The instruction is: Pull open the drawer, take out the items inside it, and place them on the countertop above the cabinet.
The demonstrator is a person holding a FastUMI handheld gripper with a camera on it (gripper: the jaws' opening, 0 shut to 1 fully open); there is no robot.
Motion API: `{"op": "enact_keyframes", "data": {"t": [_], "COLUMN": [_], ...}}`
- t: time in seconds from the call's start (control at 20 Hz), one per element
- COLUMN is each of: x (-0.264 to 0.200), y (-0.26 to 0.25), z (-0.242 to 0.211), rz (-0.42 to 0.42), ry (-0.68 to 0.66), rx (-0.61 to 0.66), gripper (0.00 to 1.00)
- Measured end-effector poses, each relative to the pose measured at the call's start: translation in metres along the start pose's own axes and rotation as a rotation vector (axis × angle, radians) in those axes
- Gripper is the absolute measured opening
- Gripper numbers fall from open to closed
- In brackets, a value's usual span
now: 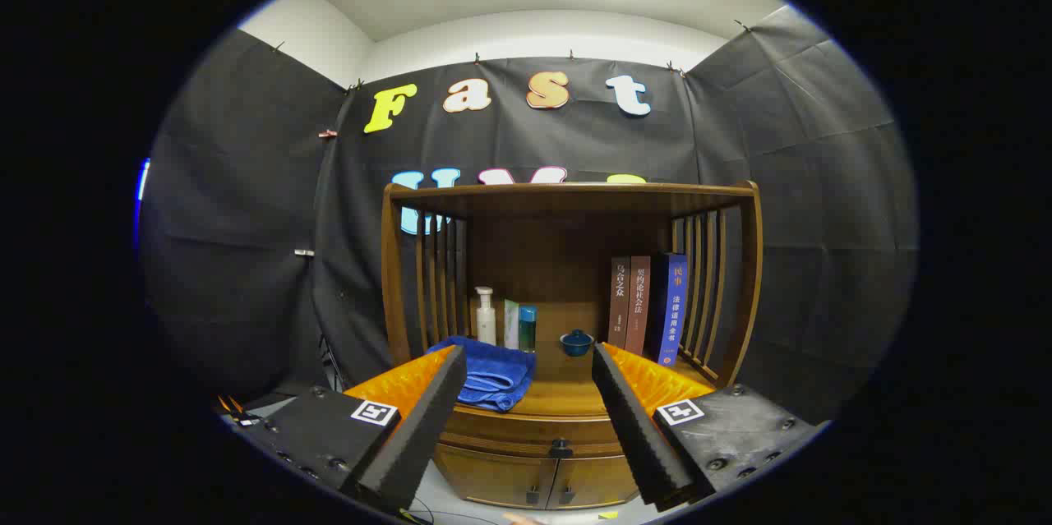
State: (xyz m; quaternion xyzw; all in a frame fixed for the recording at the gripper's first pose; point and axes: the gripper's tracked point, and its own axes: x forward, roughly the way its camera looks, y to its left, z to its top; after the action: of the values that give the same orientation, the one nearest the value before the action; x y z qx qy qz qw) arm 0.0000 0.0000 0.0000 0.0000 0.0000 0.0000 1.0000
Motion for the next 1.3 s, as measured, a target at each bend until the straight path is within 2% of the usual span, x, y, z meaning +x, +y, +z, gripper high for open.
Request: {"op": "enact_keyframes", "data": {"t": [1.3], "x": [0.005], "y": [-0.025], "z": [-0.004], "rz": [-0.046], "ry": [0.028], "rx": [-0.009], "gripper": [0.99]}}
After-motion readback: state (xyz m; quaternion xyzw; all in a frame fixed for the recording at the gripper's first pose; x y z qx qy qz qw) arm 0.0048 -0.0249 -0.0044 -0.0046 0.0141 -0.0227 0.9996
